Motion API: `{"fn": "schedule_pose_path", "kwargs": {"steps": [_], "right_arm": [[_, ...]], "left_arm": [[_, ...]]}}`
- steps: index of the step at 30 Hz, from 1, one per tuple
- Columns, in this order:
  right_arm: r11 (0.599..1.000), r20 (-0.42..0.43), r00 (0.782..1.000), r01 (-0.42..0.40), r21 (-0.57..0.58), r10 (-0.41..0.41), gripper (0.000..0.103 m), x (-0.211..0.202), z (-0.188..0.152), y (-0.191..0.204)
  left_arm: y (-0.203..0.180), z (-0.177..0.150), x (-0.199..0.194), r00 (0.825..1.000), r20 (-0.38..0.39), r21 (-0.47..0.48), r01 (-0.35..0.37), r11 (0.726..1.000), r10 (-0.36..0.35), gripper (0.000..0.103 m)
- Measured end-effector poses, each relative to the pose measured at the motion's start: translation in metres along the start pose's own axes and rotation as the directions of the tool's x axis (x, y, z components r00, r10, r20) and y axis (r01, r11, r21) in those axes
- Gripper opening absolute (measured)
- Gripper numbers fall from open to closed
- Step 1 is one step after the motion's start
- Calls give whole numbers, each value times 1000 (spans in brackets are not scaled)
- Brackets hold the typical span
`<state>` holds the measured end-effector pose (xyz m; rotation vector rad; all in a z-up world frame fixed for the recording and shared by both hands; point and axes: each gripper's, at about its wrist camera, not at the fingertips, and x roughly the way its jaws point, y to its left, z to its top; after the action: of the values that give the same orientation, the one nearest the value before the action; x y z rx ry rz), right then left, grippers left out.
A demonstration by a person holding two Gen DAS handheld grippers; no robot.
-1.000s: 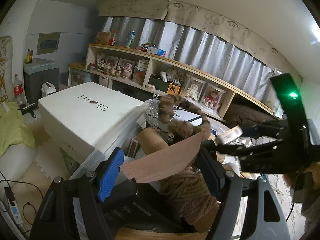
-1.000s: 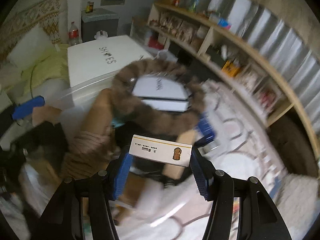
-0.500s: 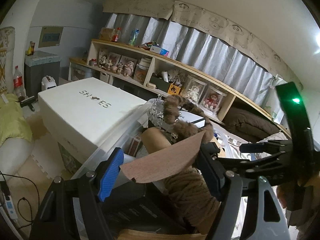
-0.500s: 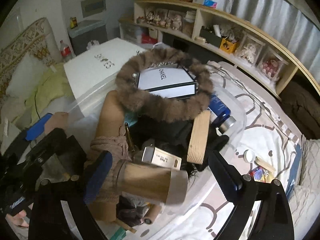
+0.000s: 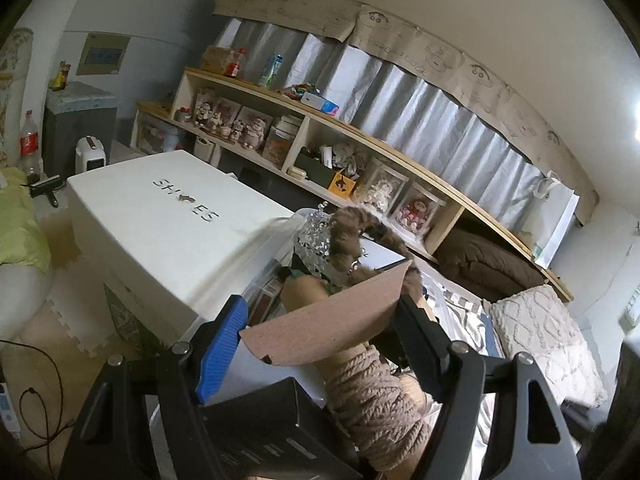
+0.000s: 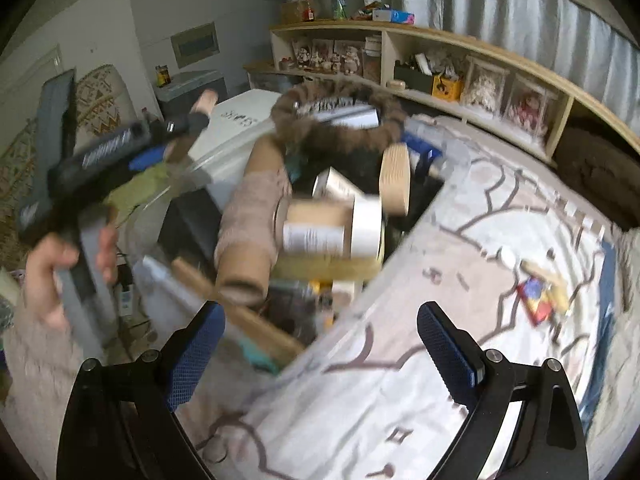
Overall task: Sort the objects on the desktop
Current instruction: 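Lower the pink board into the clear bin and open the left tool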
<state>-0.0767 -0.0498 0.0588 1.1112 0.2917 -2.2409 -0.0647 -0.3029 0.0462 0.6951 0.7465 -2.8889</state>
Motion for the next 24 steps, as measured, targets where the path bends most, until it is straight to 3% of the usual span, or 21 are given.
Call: {"fn": "schedule_pose_path", "kwargs": {"steps": [6,8,10,16,21,24], "right_arm": [[999,20,1000,-9,54,8,97,-3,-35,-8],[998,28,1000,-7,69,5,97,-6,-48,-10],[996,35,999,-12,86,9,97,-7,-56,-13],[989,50,998,-33,146,26,97,-8,-80,-27],[986,64,998,-22,163,12,97,-11,-93,-36],[985,73,997,-21,170,8,97,-16,-100,-43]], "left_arm": [[11,10,6,999,-44,-23,11,1000,-12,75],[5,14,8,998,-56,51,-39,998,41,75],[-7,18,9,988,-60,189,-131,973,145,75],[-25,15,20,929,-98,484,-268,833,356,75],[-31,7,31,870,-82,624,-336,706,487,75],[-36,1,44,826,-71,718,-347,603,560,75]]}}
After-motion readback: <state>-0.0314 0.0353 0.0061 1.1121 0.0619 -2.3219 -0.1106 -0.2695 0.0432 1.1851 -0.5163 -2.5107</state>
